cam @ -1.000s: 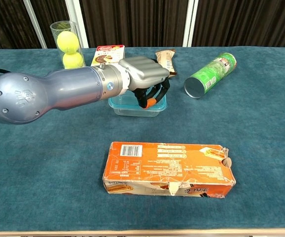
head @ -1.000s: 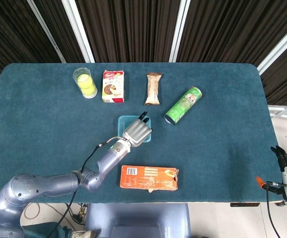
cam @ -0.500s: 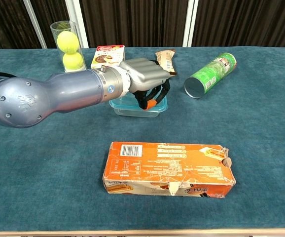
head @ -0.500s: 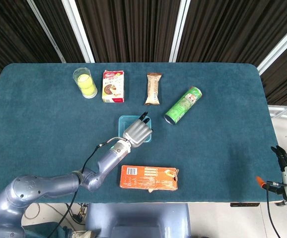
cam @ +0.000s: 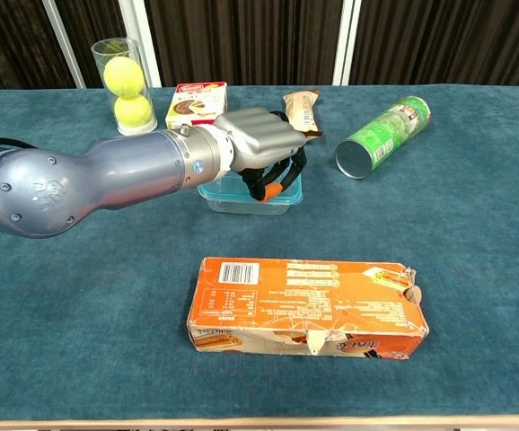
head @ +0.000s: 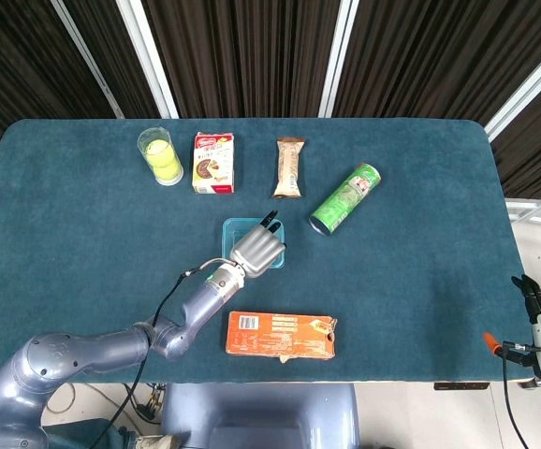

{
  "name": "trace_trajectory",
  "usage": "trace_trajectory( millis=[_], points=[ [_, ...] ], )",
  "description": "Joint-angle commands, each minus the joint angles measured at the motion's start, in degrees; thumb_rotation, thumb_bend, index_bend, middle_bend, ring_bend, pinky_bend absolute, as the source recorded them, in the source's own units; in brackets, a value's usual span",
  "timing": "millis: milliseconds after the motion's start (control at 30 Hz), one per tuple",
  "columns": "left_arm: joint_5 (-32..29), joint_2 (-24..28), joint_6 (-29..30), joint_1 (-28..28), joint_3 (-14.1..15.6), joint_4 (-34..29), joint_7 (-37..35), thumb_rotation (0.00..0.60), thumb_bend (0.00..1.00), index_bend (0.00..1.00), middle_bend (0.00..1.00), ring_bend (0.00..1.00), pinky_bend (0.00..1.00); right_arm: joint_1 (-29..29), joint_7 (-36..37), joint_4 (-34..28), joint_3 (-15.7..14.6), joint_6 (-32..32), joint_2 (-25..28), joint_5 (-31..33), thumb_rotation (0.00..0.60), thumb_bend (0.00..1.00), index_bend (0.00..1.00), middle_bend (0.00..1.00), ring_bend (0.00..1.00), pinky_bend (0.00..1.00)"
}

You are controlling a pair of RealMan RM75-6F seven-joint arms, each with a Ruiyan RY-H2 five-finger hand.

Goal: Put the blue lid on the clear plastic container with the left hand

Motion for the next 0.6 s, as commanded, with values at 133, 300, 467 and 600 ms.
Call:
trace_trajectory(
  millis=[133,300,467,600],
  points=[
    [0.5,0.29,0.49,0.23,-0.68,-0.31,-0.39,0.6,0.51,0.71,0.61,0.17,0.02,-0.03,-0.04,0.06,0.04,0.12,-0.04,-0.02,0.6,0.29,0.1,0.0,0.0,0.0],
    [1.56,2.72,3.44,0.34,-3.07,-4.11,-1.19,0.6,0.51,0.69,0.6,0.17,0.02,-0.01,-0.23,0.14,0.01,0.13,-0.12,-0.11,0.6,0.29,0.1,0.0,0.0,0.0],
    [1.47,8.12,7.99,1.98,-5.62,-12.28,-1.42,0.6,0.46,0.41,0.41,0.13,0.02,-0.03,-0.54,0.32,0.01,0.39,-0.3,-0.28,0.6,0.29,0.1,0.0,0.0,0.0],
    [-1.79,13.69,12.2,4.88,-5.44,-20.48,2.06,0.6,0.35,0.25,0.22,0.06,0.03,-0.01,-0.87,0.52,0.07,0.55,-0.46,-0.34,0.6,0.29,0.1,0.0,0.0,0.0]
  ],
)
